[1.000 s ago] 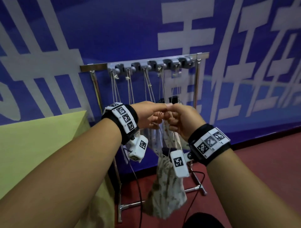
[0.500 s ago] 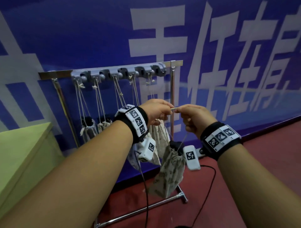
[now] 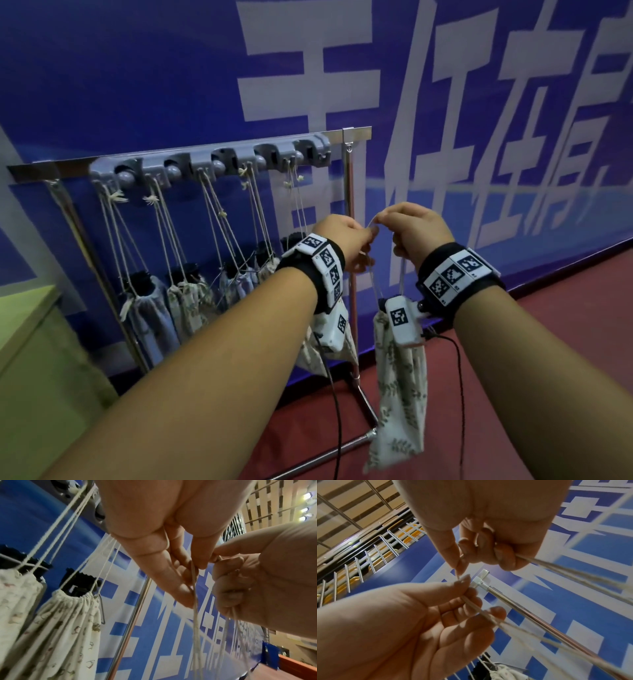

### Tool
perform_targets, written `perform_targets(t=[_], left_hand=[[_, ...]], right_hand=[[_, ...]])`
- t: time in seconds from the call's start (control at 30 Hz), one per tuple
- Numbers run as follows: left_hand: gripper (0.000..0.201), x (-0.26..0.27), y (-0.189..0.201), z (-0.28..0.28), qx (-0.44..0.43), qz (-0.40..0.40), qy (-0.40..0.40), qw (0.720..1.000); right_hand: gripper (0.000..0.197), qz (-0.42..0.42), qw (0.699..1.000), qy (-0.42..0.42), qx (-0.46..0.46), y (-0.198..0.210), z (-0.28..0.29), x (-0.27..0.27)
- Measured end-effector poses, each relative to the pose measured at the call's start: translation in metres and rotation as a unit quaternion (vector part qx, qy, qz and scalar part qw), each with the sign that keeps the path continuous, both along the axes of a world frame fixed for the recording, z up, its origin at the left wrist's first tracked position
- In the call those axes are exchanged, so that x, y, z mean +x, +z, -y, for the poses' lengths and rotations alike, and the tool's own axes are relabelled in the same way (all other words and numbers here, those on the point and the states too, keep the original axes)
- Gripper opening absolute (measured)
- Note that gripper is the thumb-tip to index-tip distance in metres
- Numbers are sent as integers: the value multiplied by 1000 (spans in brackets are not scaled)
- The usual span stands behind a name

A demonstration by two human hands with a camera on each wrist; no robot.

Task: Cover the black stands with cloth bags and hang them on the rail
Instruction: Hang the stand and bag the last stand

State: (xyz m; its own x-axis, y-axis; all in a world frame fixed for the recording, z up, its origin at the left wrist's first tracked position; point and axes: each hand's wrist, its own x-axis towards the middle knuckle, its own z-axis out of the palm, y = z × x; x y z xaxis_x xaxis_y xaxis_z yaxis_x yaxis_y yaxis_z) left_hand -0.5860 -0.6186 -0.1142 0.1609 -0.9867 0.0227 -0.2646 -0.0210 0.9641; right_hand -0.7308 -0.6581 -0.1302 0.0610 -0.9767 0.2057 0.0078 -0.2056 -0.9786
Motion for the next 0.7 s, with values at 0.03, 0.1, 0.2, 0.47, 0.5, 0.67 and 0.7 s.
perform_targets(t=[0.03, 0.1, 0.2, 0.47, 0.5, 0.67, 0.7], left_hand=[[28, -1, -1, 7, -3, -4, 12, 1000], [27, -2, -2, 16, -12, -1, 27, 1000], [28, -1, -1, 29, -32, 17, 57, 998], [37, 30, 22, 67, -85, 75, 159, 981], [38, 36, 26, 73, -91, 85, 170, 977], [25, 56, 43, 90, -112, 118, 185, 969], [20, 58, 47, 96, -123, 116, 186, 968]], right_hand=[[8, 0, 1000, -1, -4, -1, 7, 1], [10, -3, 1000, 0, -19, -2, 19, 4], [14, -17, 999, -2, -48, -3, 41, 12], [11, -47, 994, 35, -89, 24, 77, 54], [11, -53, 993, 35, -95, 30, 80, 61], [9, -67, 987, -4, -143, 55, 90, 77], [10, -63, 987, -10, -151, 60, 92, 80]])
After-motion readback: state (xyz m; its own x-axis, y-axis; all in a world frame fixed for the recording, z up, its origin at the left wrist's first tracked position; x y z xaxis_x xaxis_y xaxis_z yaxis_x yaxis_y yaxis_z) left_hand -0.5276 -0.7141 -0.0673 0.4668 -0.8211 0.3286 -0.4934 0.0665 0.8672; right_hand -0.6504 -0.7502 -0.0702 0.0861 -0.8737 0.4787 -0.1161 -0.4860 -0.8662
